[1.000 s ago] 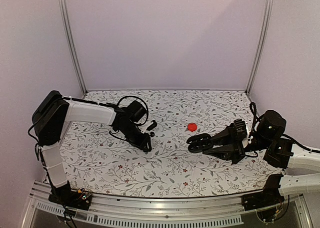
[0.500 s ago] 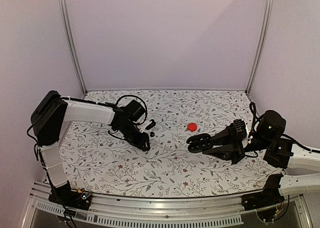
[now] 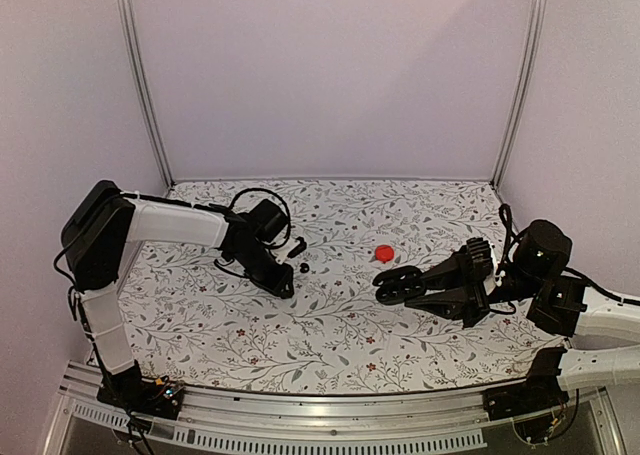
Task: Insert the wireless bluetooth earbuds into the charging case
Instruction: Pick up the left earbud from the center of the board.
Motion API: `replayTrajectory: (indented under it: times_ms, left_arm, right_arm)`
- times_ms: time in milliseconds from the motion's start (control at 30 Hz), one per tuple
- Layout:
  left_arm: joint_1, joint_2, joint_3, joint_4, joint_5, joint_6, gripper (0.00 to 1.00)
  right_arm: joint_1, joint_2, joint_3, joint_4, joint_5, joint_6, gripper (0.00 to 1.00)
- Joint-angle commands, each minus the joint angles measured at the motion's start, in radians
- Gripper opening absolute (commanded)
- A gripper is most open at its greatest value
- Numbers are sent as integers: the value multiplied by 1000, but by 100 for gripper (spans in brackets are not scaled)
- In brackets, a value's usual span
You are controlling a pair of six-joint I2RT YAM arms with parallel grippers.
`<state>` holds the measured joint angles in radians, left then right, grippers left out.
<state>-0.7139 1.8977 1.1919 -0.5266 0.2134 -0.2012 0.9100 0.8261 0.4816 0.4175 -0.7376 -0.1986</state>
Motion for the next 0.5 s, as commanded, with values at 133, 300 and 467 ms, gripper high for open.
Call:
replayTrajectory:
  times_ms: [133, 300, 467]
  left_arm:
    - [9, -2, -2, -29, -40, 15, 12]
    - [10, -16, 2, -37, -67, 27, 3]
    - [7, -50, 7, -38, -85, 55, 0]
  right_arm:
    - [8, -11, 23, -3, 13, 12, 0]
    - [7, -11, 23, -2, 6, 10, 0]
    - [8, -13, 25, -3, -1, 2, 0]
